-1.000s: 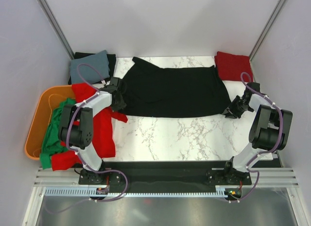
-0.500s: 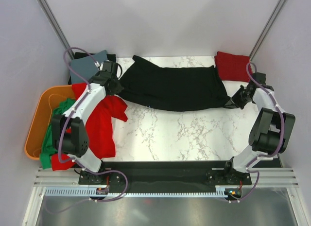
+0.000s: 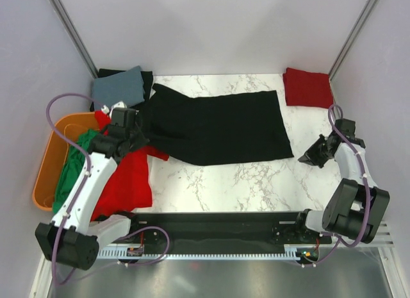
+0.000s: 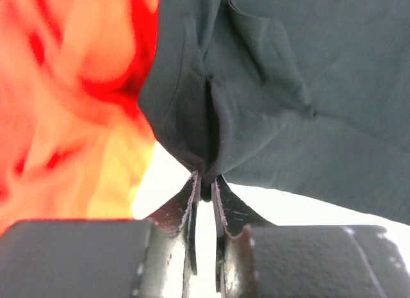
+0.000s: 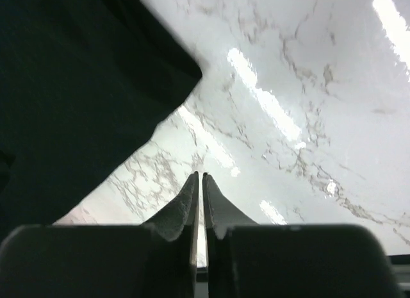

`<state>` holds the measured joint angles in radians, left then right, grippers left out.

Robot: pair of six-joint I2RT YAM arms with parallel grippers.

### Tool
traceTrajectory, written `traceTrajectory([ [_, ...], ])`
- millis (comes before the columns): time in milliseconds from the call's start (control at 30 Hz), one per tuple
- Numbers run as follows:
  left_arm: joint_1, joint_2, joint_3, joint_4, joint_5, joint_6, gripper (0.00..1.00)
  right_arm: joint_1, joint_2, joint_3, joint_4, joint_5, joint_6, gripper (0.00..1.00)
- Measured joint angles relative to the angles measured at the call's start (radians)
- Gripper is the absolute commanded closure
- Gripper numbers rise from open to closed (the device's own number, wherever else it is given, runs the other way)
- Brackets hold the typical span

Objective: Fold and stack the t-shirts
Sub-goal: Fold the tshirt

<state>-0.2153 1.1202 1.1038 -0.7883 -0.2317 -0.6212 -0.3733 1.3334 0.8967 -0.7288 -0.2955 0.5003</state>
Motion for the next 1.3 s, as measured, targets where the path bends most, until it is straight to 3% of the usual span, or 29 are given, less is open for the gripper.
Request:
traceTrajectory([
  [33, 0.000, -0.034, -0.033, -0.016, 0.007, -0.011, 0.61, 0.000, -0.010, -0.021, -0.001, -0.006, 0.002, 0.58],
  [100, 0.000, -0.081, -0.078, -0.042, 0.024, -0.034, 0.53, 0.002, -0.031, -0.050, -0.002, -0.027, 0.011, 0.30],
  [167, 0.000, -0.119, -0.113, -0.053, 0.037, -0.049, 0.46, 0.013, -0.054, -0.063, 0.009, -0.049, 0.014, 0.20],
  [233, 0.000, -0.135, -0.127, -0.060, 0.055, -0.058, 0.45, 0.024, -0.071, -0.068, 0.024, -0.060, 0.011, 0.19],
  [400, 0.000, -0.135, -0.132, -0.062, 0.083, -0.064, 0.45, 0.043, -0.040, -0.077, 0.093, -0.083, 0.014, 0.25],
  [633, 0.000, -0.135, -0.163, -0.061, 0.084, -0.063, 0.46, 0.106, 0.190, -0.071, 0.216, -0.069, 0.028, 0.32],
  [733, 0.000, -0.135, -0.185, -0.056, 0.085, -0.062, 0.46, 0.130, 0.274, -0.040, 0.239, -0.070, 0.034, 0.48],
  [867, 0.000, -0.127, -0.200, -0.054, 0.085, -0.058, 0.47, 0.136, 0.338, 0.014, 0.275, -0.056, 0.029, 0.61],
  [967, 0.000, -0.126, -0.200, -0.048, 0.085, -0.054, 0.47, 0.131, 0.349, 0.021, 0.291, -0.034, 0.018, 0.98],
  [1167, 0.000, -0.126, -0.200, -0.039, 0.101, -0.052, 0.47, 0.126, 0.346, 0.021, 0.288, -0.010, 0.018, 1.00],
  [1300, 0.000, -0.126, -0.195, -0.040, 0.113, -0.052, 0.47, 0.064, 0.243, -0.033, 0.246, 0.019, 0.010, 1.00],
])
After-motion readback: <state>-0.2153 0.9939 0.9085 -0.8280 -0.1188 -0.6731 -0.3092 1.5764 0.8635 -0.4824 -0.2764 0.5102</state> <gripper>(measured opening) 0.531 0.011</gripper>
